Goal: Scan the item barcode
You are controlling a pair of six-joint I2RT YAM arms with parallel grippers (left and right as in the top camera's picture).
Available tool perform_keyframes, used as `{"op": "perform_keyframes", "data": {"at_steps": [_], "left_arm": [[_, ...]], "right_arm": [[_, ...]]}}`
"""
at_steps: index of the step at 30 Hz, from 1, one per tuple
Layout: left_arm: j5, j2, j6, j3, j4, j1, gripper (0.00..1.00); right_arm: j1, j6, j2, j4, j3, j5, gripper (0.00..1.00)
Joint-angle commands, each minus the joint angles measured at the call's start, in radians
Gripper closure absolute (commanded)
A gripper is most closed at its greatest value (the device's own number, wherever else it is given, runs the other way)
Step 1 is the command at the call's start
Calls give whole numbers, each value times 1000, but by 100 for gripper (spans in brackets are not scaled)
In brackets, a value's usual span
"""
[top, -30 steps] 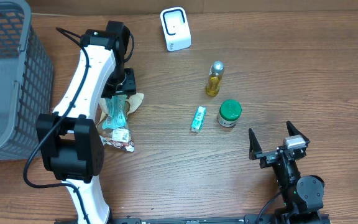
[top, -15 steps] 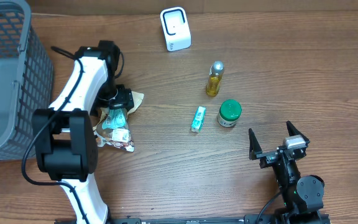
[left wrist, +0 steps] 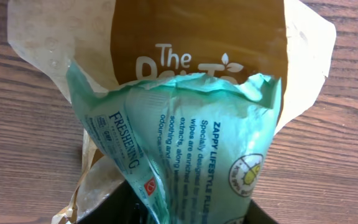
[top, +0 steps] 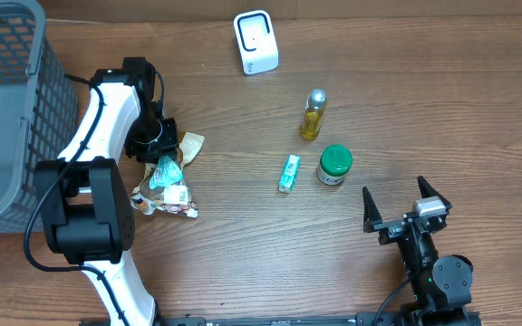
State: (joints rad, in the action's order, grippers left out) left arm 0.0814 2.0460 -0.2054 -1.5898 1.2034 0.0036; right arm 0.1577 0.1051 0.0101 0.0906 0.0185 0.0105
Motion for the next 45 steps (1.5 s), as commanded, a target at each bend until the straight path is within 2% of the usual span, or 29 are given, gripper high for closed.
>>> {"op": "perform_keyframes", "data": {"at_steps": [1,3,7,15,20,26,29,30,32,37,40,45], "left_arm": [[27,-14,16,-29,22,-2,76],[14,-14,27,-85,67,-2,79],[8,-14,27,-202,144,-3,76],[3,-13,26,-202,180,-7,76],[-7,-13,24,-148,145,-26,72],[-6,-13,-2,-29,34,-48,70],[-1,-13,-20,-28,26,-43,60],[0,-13,-19,-28,27,-43,62],[3,-13,-19,-28,27,-43,73],[70,-14,-14,-54,30,-43,85],[70,-14,-23,-139,93,-47,88],[65,-23,-55,-214,143,-100,86]], "right_arm": [[-1,-3,-7,-6,-10,-6,0],[-1,-3,-7,-6,-10,-6,0],[-1,-3,-7,-6,-10,-6,0],[-1,-3,-7,-6,-10,-6,0],[-1,-3,-7,-6,-10,-6,0],[-1,-3,-7,-6,-10,-6,0],[-1,-3,-7,-6,-10,-6,0],[-1,-3,-7,-6,-10,-6,0],[-1,-3,-7,-6,-10,-6,0],[-1,-3,-7,-6,-10,-6,0],[-1,-3,-7,-6,-10,-6,0],[-1,-3,-7,-6,-10,-6,0]]}}
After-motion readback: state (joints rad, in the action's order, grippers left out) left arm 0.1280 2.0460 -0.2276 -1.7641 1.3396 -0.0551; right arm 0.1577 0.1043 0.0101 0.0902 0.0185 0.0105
